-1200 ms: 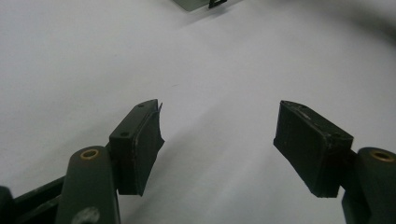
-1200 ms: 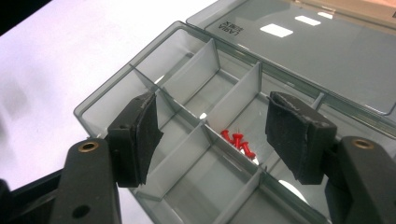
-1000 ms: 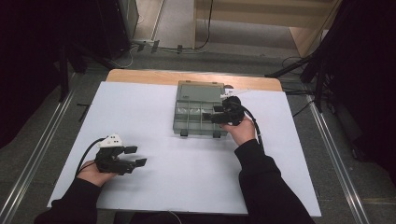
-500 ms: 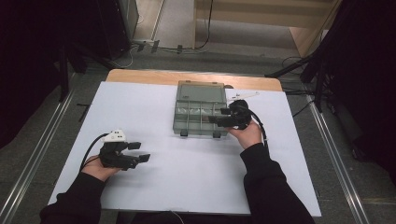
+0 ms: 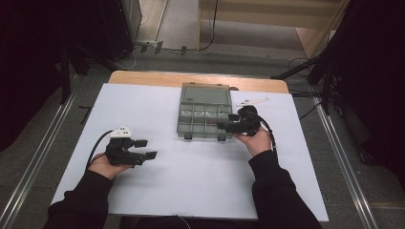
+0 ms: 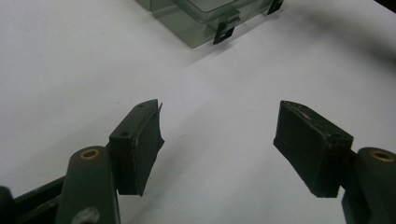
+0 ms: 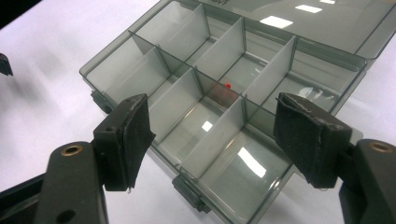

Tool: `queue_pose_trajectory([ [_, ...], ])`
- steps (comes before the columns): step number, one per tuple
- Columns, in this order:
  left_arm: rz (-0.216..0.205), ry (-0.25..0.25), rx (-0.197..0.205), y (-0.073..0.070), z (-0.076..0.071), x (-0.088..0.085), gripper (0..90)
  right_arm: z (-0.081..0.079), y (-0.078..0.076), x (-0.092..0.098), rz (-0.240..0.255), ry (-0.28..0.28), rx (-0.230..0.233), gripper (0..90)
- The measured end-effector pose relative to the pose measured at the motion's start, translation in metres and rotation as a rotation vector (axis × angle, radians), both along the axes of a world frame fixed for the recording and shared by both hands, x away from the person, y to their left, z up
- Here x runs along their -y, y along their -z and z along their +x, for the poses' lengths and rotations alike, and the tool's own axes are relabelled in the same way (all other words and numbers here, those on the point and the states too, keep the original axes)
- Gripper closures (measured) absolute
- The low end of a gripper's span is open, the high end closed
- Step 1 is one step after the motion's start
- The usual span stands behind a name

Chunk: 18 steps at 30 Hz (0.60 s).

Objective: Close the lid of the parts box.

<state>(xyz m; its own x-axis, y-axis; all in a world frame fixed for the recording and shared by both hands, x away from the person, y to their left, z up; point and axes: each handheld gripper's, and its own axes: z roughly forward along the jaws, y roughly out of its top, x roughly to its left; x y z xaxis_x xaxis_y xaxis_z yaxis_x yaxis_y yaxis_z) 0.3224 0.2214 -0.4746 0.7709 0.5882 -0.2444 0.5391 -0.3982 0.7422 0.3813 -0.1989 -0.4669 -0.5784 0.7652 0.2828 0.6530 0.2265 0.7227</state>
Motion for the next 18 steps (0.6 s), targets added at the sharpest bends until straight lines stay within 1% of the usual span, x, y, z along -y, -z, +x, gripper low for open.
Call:
queue_pose_trajectory([
  [2,-0.003,-0.011,0.008,0.000,0.001,0.000,30.7,-0.001,0.000,0.000,0.001,0.001,-0.003,28.9],
  [3,0.003,-0.012,0.008,0.000,0.003,0.000,30.7,-0.001,0.001,0.000,-0.005,-0.002,-0.004,28.9],
  [4,-0.006,-0.019,0.005,0.000,0.004,0.001,30.7,-0.002,0.001,0.000,-0.007,-0.001,-0.005,28.9],
  [7,-0.005,-0.024,-0.002,0.000,0.008,0.002,30.8,-0.003,0.002,0.001,-0.008,0.000,-0.014,28.9],
  [8,-0.012,-0.028,-0.007,0.000,0.009,0.003,30.8,-0.004,0.002,0.001,-0.009,0.001,-0.014,28.9],
  [10,-0.005,-0.038,-0.008,-0.001,0.012,0.005,30.8,-0.005,0.002,0.002,-0.006,0.005,-0.010,28.9],
  [12,0.000,-0.032,-0.012,-0.003,0.016,0.007,30.9,-0.006,0.002,0.003,-0.006,0.009,-0.013,28.9],
  [13,-0.003,-0.038,-0.017,-0.003,0.018,0.009,30.9,-0.006,0.002,0.003,-0.006,0.011,-0.011,28.9],
  [14,0.003,-0.035,-0.015,-0.004,0.020,0.011,30.9,-0.007,0.003,0.004,-0.006,0.012,-0.011,28.9],
  [15,0.001,-0.032,-0.015,-0.004,0.022,0.012,30.9,-0.007,0.003,0.005,-0.009,0.018,-0.009,28.9],
  [16,0.003,-0.027,-0.017,-0.005,0.024,0.014,31.1,-0.007,0.003,0.006,-0.001,0.019,-0.016,29.0],
  [18,0.004,-0.027,-0.021,-0.005,0.028,0.017,31.2,-0.007,0.003,0.007,-0.001,0.025,-0.012,29.0],
])
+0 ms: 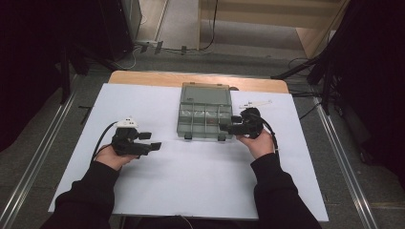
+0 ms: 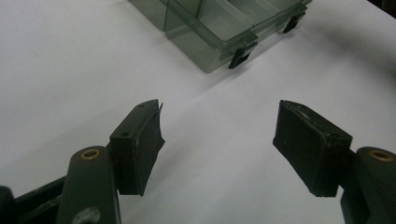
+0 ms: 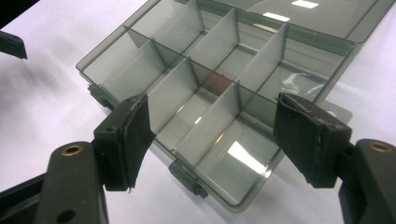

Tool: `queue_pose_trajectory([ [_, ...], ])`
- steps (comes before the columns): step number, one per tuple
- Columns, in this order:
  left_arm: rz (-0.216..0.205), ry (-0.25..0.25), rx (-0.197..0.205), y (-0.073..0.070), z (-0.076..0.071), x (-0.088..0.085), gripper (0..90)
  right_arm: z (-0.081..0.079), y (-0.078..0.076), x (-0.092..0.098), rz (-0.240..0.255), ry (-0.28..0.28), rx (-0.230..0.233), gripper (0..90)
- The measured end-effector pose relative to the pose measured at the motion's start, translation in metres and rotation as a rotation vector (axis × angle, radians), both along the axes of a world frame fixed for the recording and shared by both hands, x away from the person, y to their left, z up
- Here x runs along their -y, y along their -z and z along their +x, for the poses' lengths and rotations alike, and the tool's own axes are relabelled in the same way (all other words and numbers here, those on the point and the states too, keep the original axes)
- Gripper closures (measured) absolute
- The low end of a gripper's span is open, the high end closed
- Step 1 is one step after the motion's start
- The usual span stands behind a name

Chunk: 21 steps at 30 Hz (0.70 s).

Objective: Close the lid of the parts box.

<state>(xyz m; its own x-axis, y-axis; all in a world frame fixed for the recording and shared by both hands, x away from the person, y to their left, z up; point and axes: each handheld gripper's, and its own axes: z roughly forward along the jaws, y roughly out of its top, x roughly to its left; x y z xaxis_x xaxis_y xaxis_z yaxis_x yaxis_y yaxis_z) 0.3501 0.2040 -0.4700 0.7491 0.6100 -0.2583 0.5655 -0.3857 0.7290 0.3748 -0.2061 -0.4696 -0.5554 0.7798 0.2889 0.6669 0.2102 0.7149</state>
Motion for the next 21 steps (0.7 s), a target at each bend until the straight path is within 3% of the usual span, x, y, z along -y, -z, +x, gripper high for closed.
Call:
queue_pose_trajectory([
  [7,0.018,-0.009,-0.026,-0.003,0.015,0.014,31.2,0.007,-0.002,0.005,0.005,0.025,0.003,29.4],
  [11,0.012,-0.014,-0.033,-0.006,0.026,0.021,31.2,0.014,-0.004,0.007,0.031,0.036,0.001,30.1],
  [21,0.019,-0.025,-0.035,-0.011,0.054,0.036,31.1,0.027,-0.004,0.008,0.002,0.037,-0.002,30.7],
])
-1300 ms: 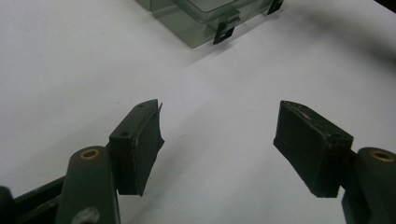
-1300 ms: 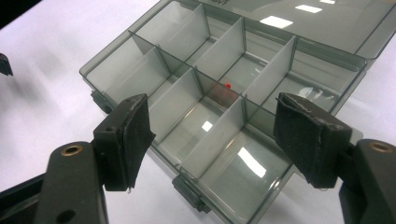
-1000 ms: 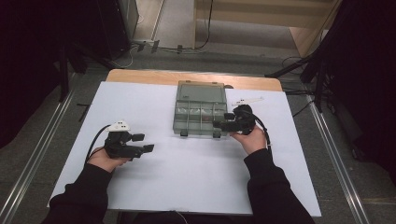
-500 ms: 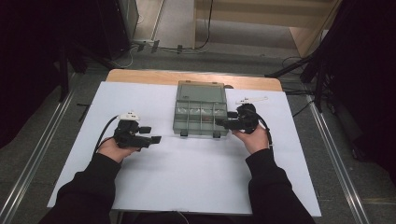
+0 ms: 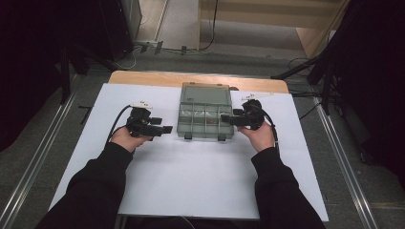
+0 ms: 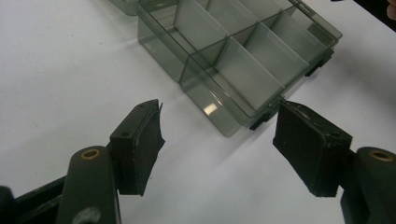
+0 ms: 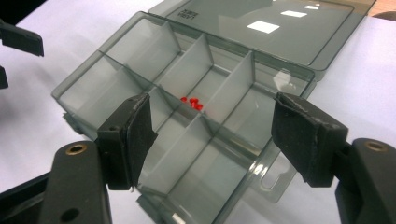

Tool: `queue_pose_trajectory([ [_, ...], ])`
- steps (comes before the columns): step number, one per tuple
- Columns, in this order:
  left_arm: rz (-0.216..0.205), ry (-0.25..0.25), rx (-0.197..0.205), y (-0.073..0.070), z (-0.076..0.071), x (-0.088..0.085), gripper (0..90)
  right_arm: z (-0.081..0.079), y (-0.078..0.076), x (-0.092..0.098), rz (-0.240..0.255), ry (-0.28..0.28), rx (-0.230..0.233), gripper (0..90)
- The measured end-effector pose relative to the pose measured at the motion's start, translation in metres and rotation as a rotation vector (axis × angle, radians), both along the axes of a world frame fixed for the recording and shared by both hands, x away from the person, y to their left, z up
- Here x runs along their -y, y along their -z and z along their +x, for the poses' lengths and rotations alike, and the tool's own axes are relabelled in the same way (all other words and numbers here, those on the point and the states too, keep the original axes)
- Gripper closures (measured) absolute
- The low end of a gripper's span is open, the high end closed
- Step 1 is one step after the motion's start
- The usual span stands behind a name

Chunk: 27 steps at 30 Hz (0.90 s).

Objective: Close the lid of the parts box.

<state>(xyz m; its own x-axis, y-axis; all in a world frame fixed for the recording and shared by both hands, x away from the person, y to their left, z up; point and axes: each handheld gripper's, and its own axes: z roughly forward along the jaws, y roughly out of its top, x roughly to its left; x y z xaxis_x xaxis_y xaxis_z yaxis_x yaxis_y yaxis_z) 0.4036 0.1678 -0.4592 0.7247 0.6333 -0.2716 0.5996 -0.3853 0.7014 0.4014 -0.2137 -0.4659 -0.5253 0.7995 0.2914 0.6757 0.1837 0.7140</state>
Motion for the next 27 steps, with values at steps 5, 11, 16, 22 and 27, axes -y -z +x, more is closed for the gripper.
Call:
queue_pose_trajectory([
  [5,0.002,0.002,0.006,-0.002,0.011,0.007,31.2,0.007,0.003,0.000,0.004,0.006,-0.013,31.0],
  [11,0.005,-0.003,0.005,-0.006,0.027,0.016,31.4,0.015,0.004,-0.001,0.003,0.017,-0.015,33.3],
  [16,0.010,-0.028,0.003,-0.008,0.039,0.019,31.4,0.024,0.003,-0.001,0.003,0.025,-0.026,34.0],
  [22,0.017,-0.056,0.001,-0.007,0.052,0.021,31.4,0.034,0.006,0.002,0.012,0.045,-0.026,35.1],
  [27,0.037,-0.072,0.004,-0.008,0.064,0.029,34.8,0.042,0.006,0.002,-0.008,0.065,-0.011,36.6],
])
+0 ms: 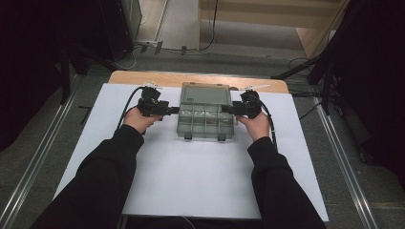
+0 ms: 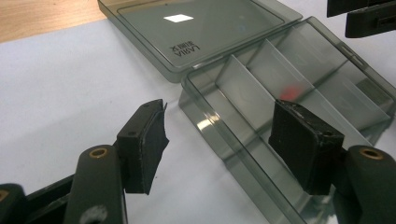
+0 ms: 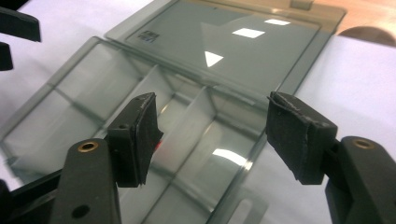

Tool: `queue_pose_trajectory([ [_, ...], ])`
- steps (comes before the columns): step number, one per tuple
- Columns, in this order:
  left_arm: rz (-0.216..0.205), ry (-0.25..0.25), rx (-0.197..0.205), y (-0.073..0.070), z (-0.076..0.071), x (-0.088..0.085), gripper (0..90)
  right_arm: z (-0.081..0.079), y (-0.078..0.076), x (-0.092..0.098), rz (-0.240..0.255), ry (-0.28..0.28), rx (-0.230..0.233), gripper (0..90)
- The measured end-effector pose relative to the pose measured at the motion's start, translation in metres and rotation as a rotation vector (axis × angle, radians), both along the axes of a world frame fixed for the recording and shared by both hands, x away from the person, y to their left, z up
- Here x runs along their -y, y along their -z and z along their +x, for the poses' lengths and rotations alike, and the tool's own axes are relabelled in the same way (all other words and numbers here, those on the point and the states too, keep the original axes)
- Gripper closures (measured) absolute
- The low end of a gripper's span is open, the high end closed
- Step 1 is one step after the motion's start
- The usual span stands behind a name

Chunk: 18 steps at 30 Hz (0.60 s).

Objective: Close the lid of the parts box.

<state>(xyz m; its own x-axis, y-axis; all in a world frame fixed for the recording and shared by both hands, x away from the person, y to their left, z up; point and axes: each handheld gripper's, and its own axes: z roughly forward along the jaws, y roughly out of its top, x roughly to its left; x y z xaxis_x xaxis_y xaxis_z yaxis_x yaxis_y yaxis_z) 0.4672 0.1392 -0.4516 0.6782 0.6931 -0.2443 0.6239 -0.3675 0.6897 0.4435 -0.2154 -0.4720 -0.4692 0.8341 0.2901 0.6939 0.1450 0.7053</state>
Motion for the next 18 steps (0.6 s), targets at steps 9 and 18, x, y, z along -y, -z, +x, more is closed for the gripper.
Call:
queue_pose_trajectory([
  [9,-0.007,-0.033,-0.015,-0.001,0.018,0.016,35.1,0.015,0.002,-0.004,-0.021,0.032,0.016,39.2],
  [18,0.008,-0.087,-0.032,0.002,0.035,0.025,38.7,0.031,0.000,-0.010,-0.048,0.054,0.002,39.0],
])
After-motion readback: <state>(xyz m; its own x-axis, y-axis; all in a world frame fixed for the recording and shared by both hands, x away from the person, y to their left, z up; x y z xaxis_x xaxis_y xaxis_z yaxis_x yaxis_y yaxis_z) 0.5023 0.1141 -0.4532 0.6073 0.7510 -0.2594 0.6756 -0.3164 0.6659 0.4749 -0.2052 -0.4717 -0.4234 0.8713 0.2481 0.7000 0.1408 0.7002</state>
